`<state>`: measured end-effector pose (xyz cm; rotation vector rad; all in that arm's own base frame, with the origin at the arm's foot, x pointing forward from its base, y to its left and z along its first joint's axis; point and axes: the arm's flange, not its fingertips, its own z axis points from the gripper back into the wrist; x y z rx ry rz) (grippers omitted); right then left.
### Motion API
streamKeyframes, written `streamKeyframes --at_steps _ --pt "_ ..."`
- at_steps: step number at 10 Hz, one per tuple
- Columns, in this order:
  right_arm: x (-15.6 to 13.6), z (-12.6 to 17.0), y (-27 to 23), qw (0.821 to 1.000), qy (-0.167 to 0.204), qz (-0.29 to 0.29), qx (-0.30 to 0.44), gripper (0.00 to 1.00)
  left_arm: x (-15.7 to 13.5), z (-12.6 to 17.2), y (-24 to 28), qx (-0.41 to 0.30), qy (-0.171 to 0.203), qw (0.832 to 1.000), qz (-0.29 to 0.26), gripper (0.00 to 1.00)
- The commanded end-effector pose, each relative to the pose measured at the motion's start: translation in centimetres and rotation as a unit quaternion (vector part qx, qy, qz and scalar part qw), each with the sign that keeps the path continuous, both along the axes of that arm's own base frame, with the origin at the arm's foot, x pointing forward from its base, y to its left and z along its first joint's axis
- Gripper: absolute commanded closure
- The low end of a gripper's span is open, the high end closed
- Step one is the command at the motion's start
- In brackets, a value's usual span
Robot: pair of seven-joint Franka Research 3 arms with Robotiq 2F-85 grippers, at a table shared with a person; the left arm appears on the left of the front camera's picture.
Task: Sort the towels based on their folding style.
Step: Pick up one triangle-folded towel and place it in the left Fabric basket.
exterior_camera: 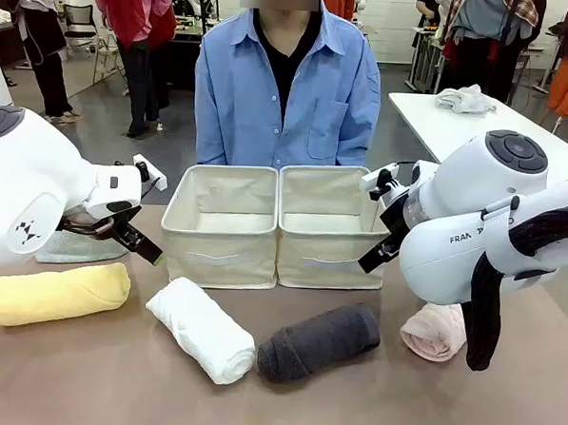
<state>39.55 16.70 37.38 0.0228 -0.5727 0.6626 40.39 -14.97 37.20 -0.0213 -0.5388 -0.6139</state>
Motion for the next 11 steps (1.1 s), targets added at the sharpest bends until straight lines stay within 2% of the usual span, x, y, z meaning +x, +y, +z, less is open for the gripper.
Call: streamKeyframes --at_steps 1,11 --pt "0.00 0.00 0.00 1.000 0.000 0.000 0.000 0.00 -0.01 0.00 0.00 0.000 0.000 1.000 0.000 0.00" --pt "0.00 0.00 0.00 1.000 0.000 0.000 0.000 0.00 -0.01 0.00 0.00 0.000 0.000 1.000 0.000 0.00"
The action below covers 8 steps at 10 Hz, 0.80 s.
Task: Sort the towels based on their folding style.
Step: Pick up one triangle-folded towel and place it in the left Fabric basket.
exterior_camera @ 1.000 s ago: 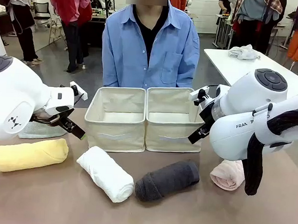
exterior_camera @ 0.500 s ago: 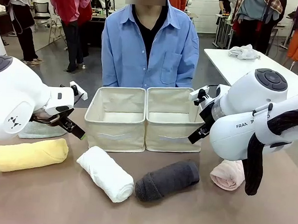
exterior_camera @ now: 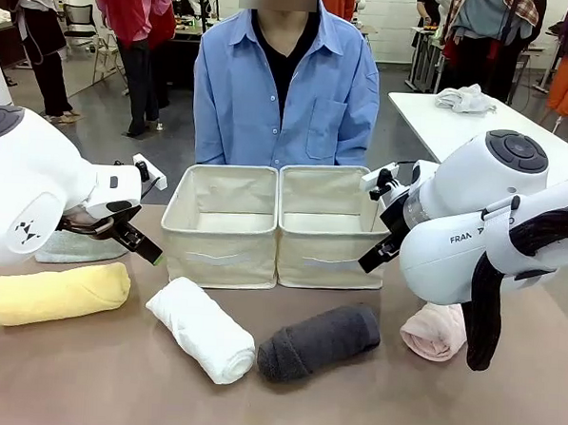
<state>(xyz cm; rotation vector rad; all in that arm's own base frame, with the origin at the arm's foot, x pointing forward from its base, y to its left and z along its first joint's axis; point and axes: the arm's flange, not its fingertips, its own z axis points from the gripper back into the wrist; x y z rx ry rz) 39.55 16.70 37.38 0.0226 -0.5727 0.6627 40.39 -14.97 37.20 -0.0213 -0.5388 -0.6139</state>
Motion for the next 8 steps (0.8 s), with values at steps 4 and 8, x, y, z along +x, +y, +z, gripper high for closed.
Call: streamKeyframes --at_steps 4,8 --pt "-5.4 14.0 -1.9 0.998 -0.032 -0.038 -0.027 0.00 0.6 8.9 1.3 0.056 0.055 0.997 -0.019 0.00" --pt "-10.2 26.0 -2.5 0.993 -0.054 -0.089 -0.057 0.00 -2.3 25.5 3.9 0.034 0.051 0.998 -0.033 0.00"
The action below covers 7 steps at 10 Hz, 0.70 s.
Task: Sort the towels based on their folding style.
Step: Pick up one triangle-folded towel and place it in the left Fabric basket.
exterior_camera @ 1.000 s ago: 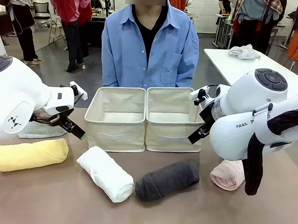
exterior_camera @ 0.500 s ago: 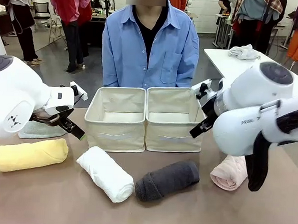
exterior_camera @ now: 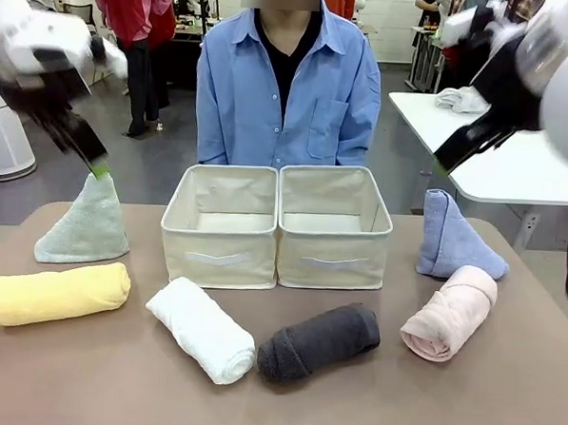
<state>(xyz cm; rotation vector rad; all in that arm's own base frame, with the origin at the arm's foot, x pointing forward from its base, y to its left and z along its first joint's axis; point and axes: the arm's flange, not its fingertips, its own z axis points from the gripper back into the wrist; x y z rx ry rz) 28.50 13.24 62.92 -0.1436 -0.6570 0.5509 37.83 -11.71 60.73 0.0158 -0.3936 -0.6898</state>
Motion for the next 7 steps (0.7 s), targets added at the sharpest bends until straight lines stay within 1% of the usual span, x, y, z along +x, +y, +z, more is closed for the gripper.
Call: streamKeyframes --at_steps 1,2,3,4,7 --pt "0.1 1.8 0.8 1.000 0.005 -0.023 -0.011 0.00 -0.2 3.9 1.0 -0.020 -0.026 0.999 0.006 0.00" --pt "-0.3 2.3 0.9 1.000 0.004 -0.024 -0.009 0.00 -0.9 5.0 1.5 -0.022 -0.038 0.999 0.016 0.00" --pt "-0.1 1.8 0.8 1.000 0.004 -0.019 -0.013 0.00 -1.4 4.9 1.8 -0.023 -0.057 0.998 0.025 0.00" --pt "-1.1 3.2 0.3 1.000 -0.001 -0.008 -0.004 0.00 -1.5 6.1 1.3 -0.012 -0.034 0.999 0.010 0.00" --pt "-1.1 3.2 0.3 1.000 -0.001 -0.008 -0.004 0.00 -1.5 6.1 1.3 -0.012 -0.034 0.999 0.010 0.00"
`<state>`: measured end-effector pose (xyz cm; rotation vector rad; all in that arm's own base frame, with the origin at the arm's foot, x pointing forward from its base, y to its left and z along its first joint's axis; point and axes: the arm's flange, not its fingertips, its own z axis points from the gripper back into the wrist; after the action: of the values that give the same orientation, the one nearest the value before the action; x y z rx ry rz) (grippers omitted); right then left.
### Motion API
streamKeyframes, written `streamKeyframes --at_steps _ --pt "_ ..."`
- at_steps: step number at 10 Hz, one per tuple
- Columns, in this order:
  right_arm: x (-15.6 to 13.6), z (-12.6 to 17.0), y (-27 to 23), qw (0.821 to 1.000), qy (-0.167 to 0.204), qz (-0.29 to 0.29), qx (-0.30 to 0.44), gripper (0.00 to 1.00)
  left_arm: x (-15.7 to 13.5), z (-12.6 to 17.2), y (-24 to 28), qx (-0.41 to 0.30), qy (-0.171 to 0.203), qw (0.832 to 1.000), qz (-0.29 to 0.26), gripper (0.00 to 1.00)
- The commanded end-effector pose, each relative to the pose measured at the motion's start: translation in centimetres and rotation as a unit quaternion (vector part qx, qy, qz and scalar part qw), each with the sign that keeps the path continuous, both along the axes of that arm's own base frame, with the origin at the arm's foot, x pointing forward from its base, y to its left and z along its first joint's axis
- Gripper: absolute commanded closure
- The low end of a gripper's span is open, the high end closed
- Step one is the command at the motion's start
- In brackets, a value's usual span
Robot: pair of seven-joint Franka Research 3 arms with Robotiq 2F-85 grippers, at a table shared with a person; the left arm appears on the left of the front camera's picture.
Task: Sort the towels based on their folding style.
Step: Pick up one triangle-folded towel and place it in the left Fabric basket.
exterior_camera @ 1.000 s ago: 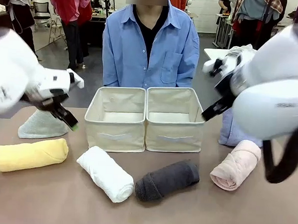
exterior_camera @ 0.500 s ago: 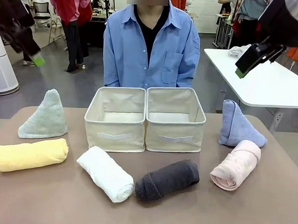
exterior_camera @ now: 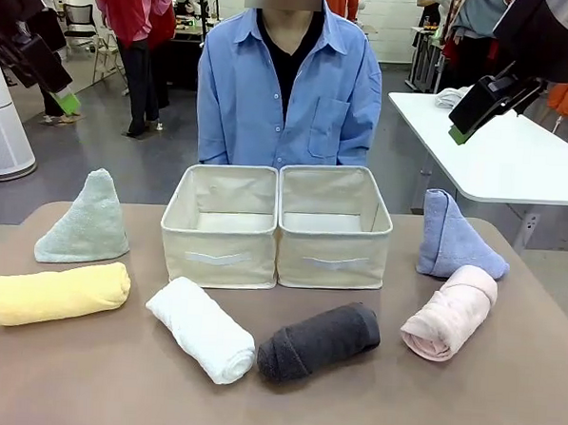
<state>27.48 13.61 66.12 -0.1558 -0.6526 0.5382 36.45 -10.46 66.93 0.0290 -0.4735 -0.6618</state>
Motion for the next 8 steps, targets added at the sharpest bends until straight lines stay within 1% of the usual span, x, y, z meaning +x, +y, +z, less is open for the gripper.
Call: streamKeyframes --at_steps 1,2,3,4,5,6,7,8 --pt "-0.1 0.0 0.0 1.000 -0.001 0.000 0.000 0.00 -0.1 -0.1 0.1 -0.002 0.005 1.000 -0.003 0.00" --pt "-0.1 0.0 0.0 1.000 -0.001 0.000 0.000 0.00 0.0 0.0 0.0 0.000 0.000 1.000 0.000 0.00" --pt "0.0 0.0 0.0 1.000 0.000 0.000 0.000 0.00 2.7 -0.6 2.9 -0.045 0.070 0.990 -0.113 0.00" --pt "3.3 0.1 -4.3 0.996 0.041 0.056 0.060 0.00 5.0 -0.9 6.0 -0.116 0.096 0.973 -0.173 0.00" --pt "6.5 -0.5 -9.2 0.981 0.078 0.113 0.133 0.00 7.5 -1.7 9.3 -0.172 0.100 0.956 -0.217 0.00" --pt "8.5 -1.4 -13.3 0.967 0.092 0.142 0.193 0.00 8.9 -2.7 12.1 -0.228 0.101 0.934 -0.255 0.00" --pt "10.3 -2.6 -17.1 0.952 0.116 0.141 0.245 0.00 9.8 -3.7 15.0 -0.279 0.101 0.916 -0.271 0.00" --pt "11.4 -3.7 -20.2 0.940 0.128 0.160 0.272 0.00 10.4 -4.6 17.6 -0.314 0.076 0.902 -0.285 0.00"
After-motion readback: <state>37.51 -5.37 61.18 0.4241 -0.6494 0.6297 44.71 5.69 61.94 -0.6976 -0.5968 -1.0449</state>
